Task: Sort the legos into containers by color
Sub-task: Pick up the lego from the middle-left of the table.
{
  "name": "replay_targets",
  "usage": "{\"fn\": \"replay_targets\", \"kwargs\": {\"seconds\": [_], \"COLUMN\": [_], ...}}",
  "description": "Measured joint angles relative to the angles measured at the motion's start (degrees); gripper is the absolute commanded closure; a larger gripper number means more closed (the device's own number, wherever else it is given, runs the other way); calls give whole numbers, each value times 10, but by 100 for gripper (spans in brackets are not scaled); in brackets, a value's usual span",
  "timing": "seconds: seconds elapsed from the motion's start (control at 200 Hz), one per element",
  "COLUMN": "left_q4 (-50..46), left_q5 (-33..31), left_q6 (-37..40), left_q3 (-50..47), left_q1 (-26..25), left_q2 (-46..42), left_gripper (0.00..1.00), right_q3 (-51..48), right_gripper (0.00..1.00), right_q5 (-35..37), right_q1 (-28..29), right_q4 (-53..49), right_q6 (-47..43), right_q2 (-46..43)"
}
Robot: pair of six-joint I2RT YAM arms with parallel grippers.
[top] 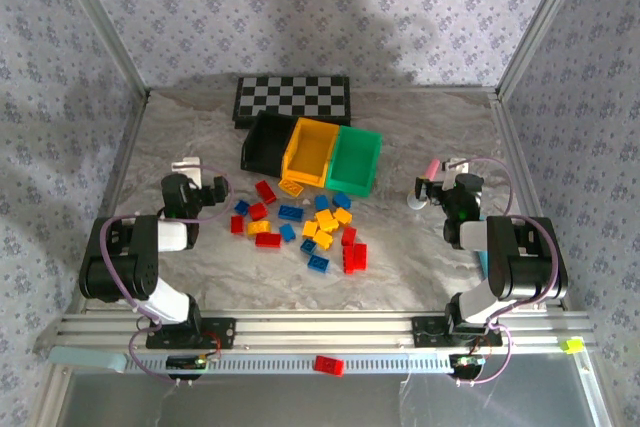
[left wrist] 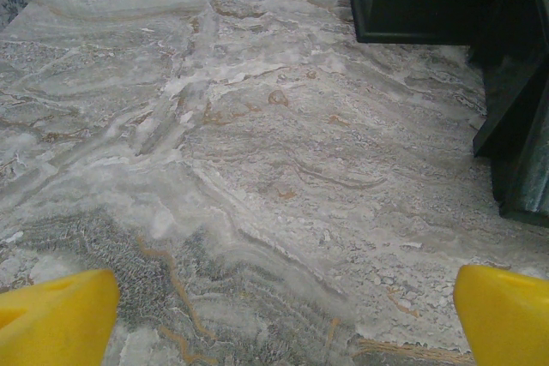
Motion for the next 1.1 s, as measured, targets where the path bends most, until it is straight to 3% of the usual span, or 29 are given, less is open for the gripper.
{"fn": "replay_targets", "kwargs": {"seconds": [1.099], "left_q4": [0], "left_q5": [0], "left_q6": [0], "left_q3": [0], "left_q1": [0], "left_q2": [0], "left_gripper": [0], "right_q3": [2], "right_gripper": [0], "right_q5": [14], "right_q1": [8], "right_q4": [-1], "right_q6": [-3], "right_q2": [-1]}}
